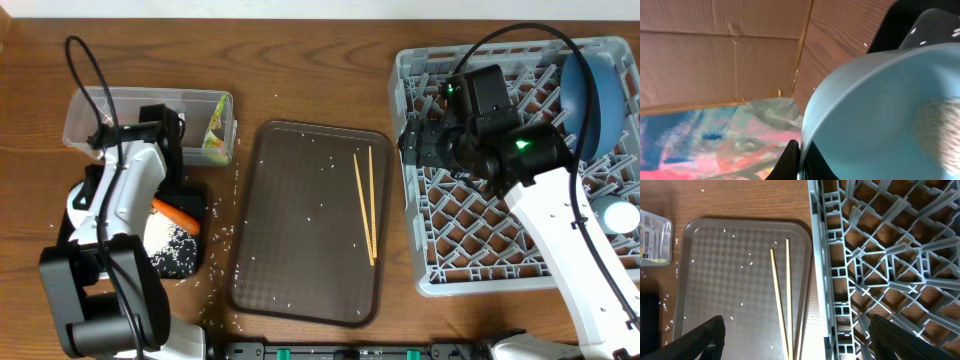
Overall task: Sort waste into correct bins and load items into the dishwasher rack
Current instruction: 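Tip the rice bowl with the left gripper to pour rice onto black tray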
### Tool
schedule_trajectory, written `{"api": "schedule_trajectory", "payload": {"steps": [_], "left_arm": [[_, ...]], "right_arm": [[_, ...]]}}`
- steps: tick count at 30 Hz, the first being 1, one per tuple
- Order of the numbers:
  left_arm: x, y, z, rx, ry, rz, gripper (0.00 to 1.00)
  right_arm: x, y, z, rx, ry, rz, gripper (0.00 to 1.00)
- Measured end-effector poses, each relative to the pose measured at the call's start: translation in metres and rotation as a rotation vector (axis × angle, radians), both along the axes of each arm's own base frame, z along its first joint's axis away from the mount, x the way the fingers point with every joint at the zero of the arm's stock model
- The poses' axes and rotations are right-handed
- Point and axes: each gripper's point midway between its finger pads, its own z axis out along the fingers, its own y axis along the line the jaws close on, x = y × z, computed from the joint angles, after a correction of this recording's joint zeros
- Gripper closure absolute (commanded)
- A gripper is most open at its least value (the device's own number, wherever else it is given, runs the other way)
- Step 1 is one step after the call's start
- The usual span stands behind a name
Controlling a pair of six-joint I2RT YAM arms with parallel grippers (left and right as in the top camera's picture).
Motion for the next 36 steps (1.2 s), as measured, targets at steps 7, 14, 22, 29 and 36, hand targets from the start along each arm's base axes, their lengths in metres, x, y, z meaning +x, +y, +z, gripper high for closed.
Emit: {"api": "schedule_trajectory", "payload": {"steps": [7,14,22,29,36], "left_arm": [[0.008,-0.010,0.006,0.007,-0.009,-0.051,0.94],[0.015,-0.013,0.018,0.053,-0.022,-0.088,0.94],[-0.001,-0.005,0.019,0.028,0.009,-0.048,0.94],[0.001,-0.001,0.020,0.039,-0.015,-0.039,0.94],[0.005,-0.003,0.021,0.035,-0.051,-0.042,0.94]], "right_arm": [[0.001,0.000,0.000,0.001,-0.003,0.000,0.14],[0.003,0.001,0.002,0.005,-0.012,0.000,0.14],[0.003,0.001,0.002,0.005,-0.014,0.000,0.14],[0.005,0.002,0.003,0.008,-0.022,0.000,0.14],[0.005,0.002,0.003,0.008,-0.023,0.000,0.15]]}}
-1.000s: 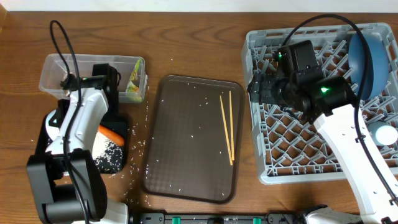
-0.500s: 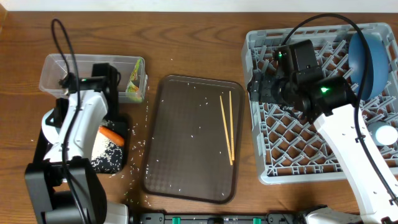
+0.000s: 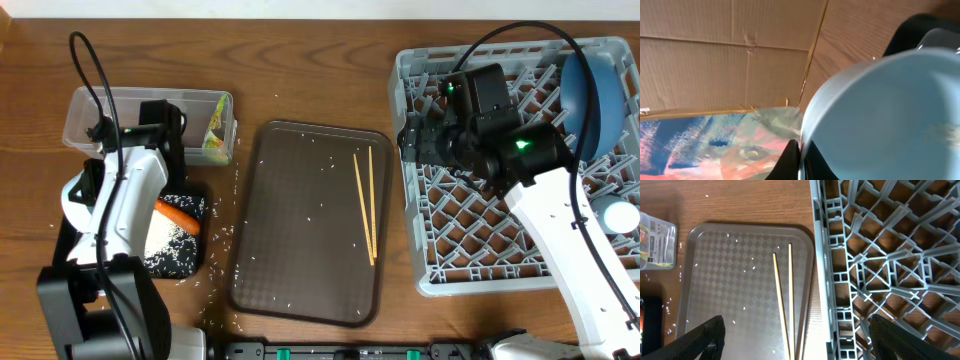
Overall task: Sort waste into correct bins and load items into the dishwasher rack
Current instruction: 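Tip the rice bowl with the left gripper to pour rice onto black tray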
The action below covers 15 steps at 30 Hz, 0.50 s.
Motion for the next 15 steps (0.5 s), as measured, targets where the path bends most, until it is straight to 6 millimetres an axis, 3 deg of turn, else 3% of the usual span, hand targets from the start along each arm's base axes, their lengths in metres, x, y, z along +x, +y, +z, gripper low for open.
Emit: {"api": "schedule_trajectory", "payload": {"steps": [15], "left_arm": [[0.0046,-0.0091,0.0054,-0.009,0.015,-0.055,0.94]], "right_arm": [[0.0011,0.0004,0.0007,0.002,-0.005,0.000,0.16]]}}
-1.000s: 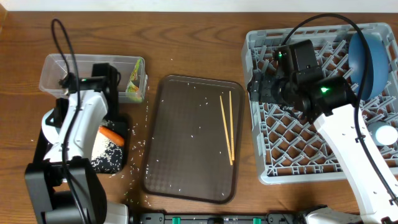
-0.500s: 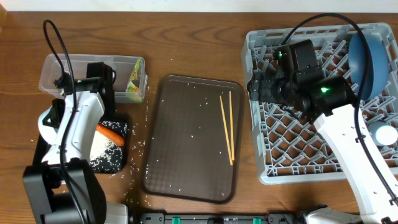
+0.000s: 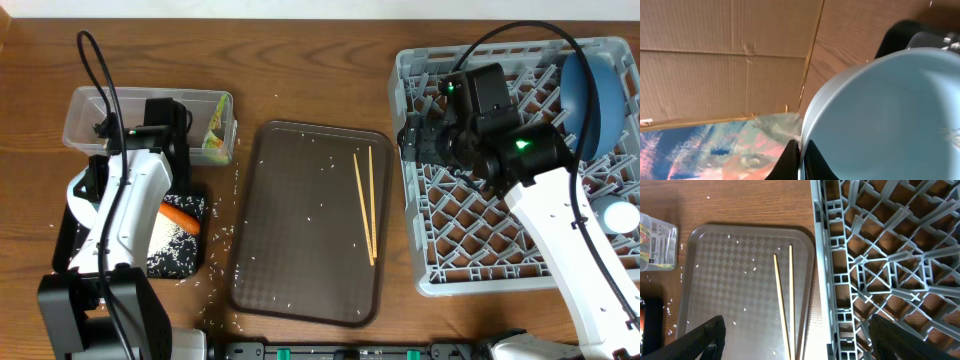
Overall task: Sort waste into correct bins and load items into the dishwasher rack
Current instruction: 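Tip the rice bowl with the left gripper to pour rice onto black tray, then bring the emptied bowl with the left gripper toward the right gripper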
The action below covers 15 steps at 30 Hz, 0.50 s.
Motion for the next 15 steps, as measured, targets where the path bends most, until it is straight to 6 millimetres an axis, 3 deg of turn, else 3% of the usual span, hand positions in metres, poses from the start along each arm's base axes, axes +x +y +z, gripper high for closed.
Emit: {"api": "schedule_trajectory", "payload": {"steps": [15], "left_arm": [[-0.0028,-0.0002,0.0029,-0.003,-0.010,0.001,0.94]], "right_arm": [[-0.0021,0.0030,-0.0004,0.015,0.010,0.011,0.16]]}}
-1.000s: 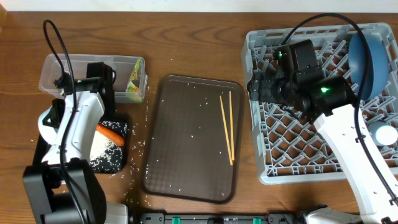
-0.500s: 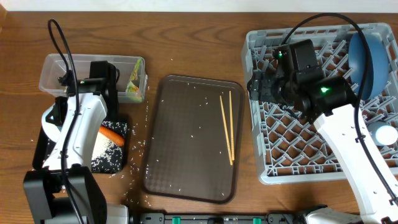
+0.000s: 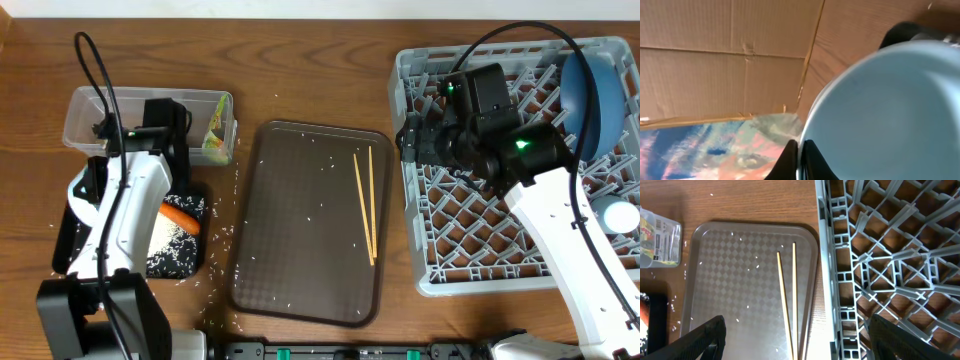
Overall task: Sort waste into correct bins and load items into the dishwasher rack
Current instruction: 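Bring the emptied bowl with the left gripper toward the right gripper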
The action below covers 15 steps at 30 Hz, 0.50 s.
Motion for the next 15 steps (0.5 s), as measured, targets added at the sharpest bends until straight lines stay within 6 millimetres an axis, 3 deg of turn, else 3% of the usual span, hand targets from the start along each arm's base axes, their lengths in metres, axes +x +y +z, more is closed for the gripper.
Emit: {"api": "schedule_trajectory", "payload": {"steps": [10,15], "left_arm": [[-0.003,-0.004,-0.003,-0.038,-0.005,-0.004,0.94],[0.004,-0.035,-0.004,-0.205,-0.093,-0.084,0.94]], "right_arm": [[-0.002,0.001,-0.001,0.003,0.008,0.003,0.16],[0.003,0.006,0.004,0.027,-0.017,0.013,0.16]]}}
